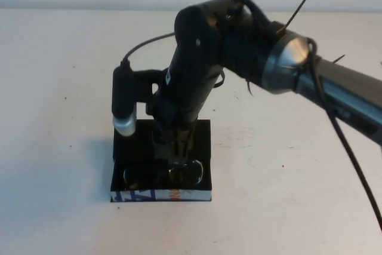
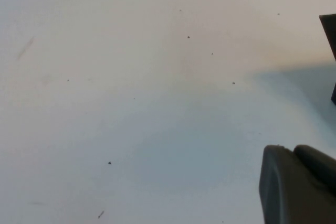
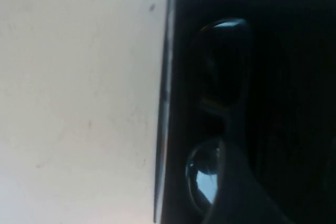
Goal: Return glasses to glasses case
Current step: Place the glasses in the glasses case, then close the glasses case
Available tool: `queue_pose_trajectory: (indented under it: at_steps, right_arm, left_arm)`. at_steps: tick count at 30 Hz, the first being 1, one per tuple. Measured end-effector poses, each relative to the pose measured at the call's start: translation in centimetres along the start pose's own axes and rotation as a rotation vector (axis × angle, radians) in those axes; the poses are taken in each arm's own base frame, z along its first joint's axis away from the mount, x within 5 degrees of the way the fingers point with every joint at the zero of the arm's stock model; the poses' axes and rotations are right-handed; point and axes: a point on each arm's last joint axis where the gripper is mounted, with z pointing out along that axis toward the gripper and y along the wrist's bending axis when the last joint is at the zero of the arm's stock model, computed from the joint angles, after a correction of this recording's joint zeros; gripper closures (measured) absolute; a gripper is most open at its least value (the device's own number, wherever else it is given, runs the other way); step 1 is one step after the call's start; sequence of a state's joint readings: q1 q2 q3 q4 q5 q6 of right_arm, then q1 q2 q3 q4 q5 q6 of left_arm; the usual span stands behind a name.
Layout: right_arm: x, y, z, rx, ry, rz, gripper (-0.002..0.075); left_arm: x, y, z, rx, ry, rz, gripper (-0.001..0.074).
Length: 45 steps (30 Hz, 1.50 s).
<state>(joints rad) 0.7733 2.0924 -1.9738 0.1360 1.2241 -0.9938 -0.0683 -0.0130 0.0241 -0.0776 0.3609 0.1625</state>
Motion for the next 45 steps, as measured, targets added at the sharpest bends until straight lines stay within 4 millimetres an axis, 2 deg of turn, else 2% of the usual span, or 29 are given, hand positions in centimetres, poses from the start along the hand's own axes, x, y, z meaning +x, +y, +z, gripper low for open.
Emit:
queue_pose_trajectory:
  at_steps: [5, 7, 10, 12, 15, 26, 28, 31, 33, 36, 38, 41, 45]
  right_arm:
    - [-0.5, 0.9, -5.1, 0.076, -0.067, 0.135, 0.0484]
    - [-0.6, 1.2, -6.3, 0.091, -0.084, 0.172, 0.0542]
    - [-0.6, 1.4, -7.1, 0.101, -0.092, 0.201, 0.0627]
    - [-0.6, 1.4, -7.2, 0.107, -0.086, 0.204, 0.0686]
    - [-0.5, 1.3, -7.3, 0.115, -0.076, 0.205, 0.0722]
    - [-0.4, 1.4, -7.3, 0.113, -0.072, 0.227, 0.0737]
    - [-0.4, 1.4, -7.3, 0.113, -0.072, 0.227, 0.0737]
    - [-0.4, 1.4, -7.3, 0.113, -0.073, 0.237, 0.0737]
    - [-0.4, 1.4, -7.3, 0.112, -0.074, 0.256, 0.0737]
    - [-0.4, 1.3, -7.3, 0.112, -0.076, 0.298, 0.0737]
    - [-0.3, 1.2, -7.3, 0.111, -0.078, 0.339, 0.0737]
    - [0.3, 0.7, -7.2, 0.112, -0.075, 0.425, 0.0737]
    - [1.4, -0.3, -6.4, 0.11, -0.057, 0.543, 0.0737]
  left_arm:
    - [0.0, 0.0, 0.0, 0.0, 0.0, 0.0, 0.0736]
    - [0.0, 0.0, 0.0, 0.0, 0.0, 0.0, 0.0736]
    - [0.0, 0.0, 0.0, 0.0, 0.0, 0.0, 0.0736]
    - [0.0, 0.0, 0.0, 0.0, 0.0, 0.0, 0.0736]
    - [0.0, 0.0, 0.0, 0.0, 0.0, 0.0, 0.0736]
    - [-0.1, 0.2, 0.0, -0.024, -0.018, -0.005, 0.0736]
    - [-0.7, 0.1, 0.0, -0.012, -0.085, -0.128, 0.0736]
    - [-1.8, 0.1, -0.2, 0.026, -0.208, -0.414, 0.0736]
    - [-2.4, 0.3, -0.3, 0.036, -0.279, -0.532, 0.0736]
    - [-2.8, 0.5, -0.4, 0.042, -0.327, -0.615, 0.0736]
    - [-2.8, 0.3, -0.5, 0.059, -0.292, -0.636, 0.0736]
    - [-3.3, -0.3, -0.2, 0.103, -0.134, -0.64, 0.0736]
    - [-5.4, -1.1, 0.6, 0.173, 0.091, -0.561, 0.0736]
